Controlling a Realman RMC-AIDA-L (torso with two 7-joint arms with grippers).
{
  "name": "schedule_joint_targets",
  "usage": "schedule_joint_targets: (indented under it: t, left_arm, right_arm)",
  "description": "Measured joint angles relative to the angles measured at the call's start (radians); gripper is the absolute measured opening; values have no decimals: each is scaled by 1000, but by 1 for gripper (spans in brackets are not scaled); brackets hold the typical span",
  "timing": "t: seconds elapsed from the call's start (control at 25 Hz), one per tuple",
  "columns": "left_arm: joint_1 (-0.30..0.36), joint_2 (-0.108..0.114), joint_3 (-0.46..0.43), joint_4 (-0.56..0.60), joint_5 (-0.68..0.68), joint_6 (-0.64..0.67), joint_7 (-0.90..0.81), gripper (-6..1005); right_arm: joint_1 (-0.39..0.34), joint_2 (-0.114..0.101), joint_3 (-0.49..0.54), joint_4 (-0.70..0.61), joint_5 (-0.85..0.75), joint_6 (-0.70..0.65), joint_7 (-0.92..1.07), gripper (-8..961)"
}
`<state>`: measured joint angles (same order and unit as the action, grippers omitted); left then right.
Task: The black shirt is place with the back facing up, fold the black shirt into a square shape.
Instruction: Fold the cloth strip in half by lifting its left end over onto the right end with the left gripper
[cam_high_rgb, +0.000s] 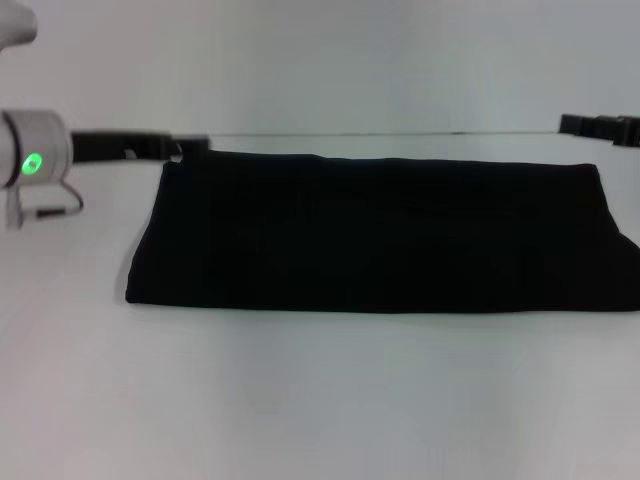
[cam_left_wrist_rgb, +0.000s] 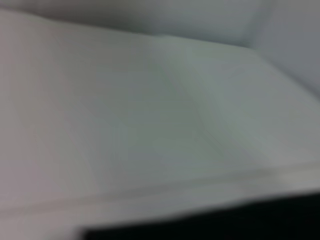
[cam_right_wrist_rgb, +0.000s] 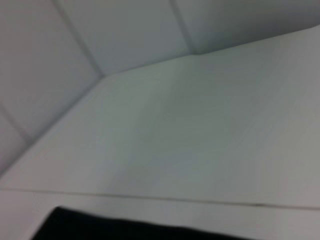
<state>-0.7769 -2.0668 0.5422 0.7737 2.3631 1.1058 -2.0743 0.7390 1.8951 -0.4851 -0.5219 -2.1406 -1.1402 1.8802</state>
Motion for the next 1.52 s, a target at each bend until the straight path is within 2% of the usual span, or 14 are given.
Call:
schedule_joint_targets:
  t: [0.04, 0.12, 0.2, 0.28, 0.36, 0.68, 0.84, 0.92, 1.28, 1.52]
  left_arm:
    - [27, 7, -2, 31, -36, 142, -11, 553]
    - [54, 18, -7, 47, -76, 271, -37, 596]
    - [75, 28, -29, 50, -99, 376, -73, 638]
    - [87, 33, -64, 43, -96, 443, -110, 681]
    - [98, 38, -89, 26, -69, 493, -178, 902]
    - [122, 34, -93, -12, 34, 424, -304, 940]
    - [125, 33, -94, -52, 45, 375, -378, 939]
    - [124, 35, -94, -64, 46, 367, -396, 939]
    - [120, 43, -143, -92, 112, 327, -689, 938]
    - [126, 45, -161, -120, 114, 294, -763, 938]
  right_arm:
    - [-11, 3, -2, -4, 15, -44, -6, 650]
    - [-29, 12, -2, -11, 36, -120, -29, 702]
    - [-39, 22, -3, -11, 40, -170, -59, 754]
    - [-42, 32, -7, -10, 39, -217, -95, 752]
    - [-42, 41, -41, -9, 35, -273, -140, 750]
    - [-19, 45, -189, -34, 35, -393, -176, 861]
    - [-5, 52, -213, -63, 35, -393, -160, 930]
    - [4, 52, -214, -68, 35, -392, -158, 927]
    - [24, 57, -222, -72, 36, -375, -163, 923]
    - [33, 58, -223, -73, 37, -370, -164, 923]
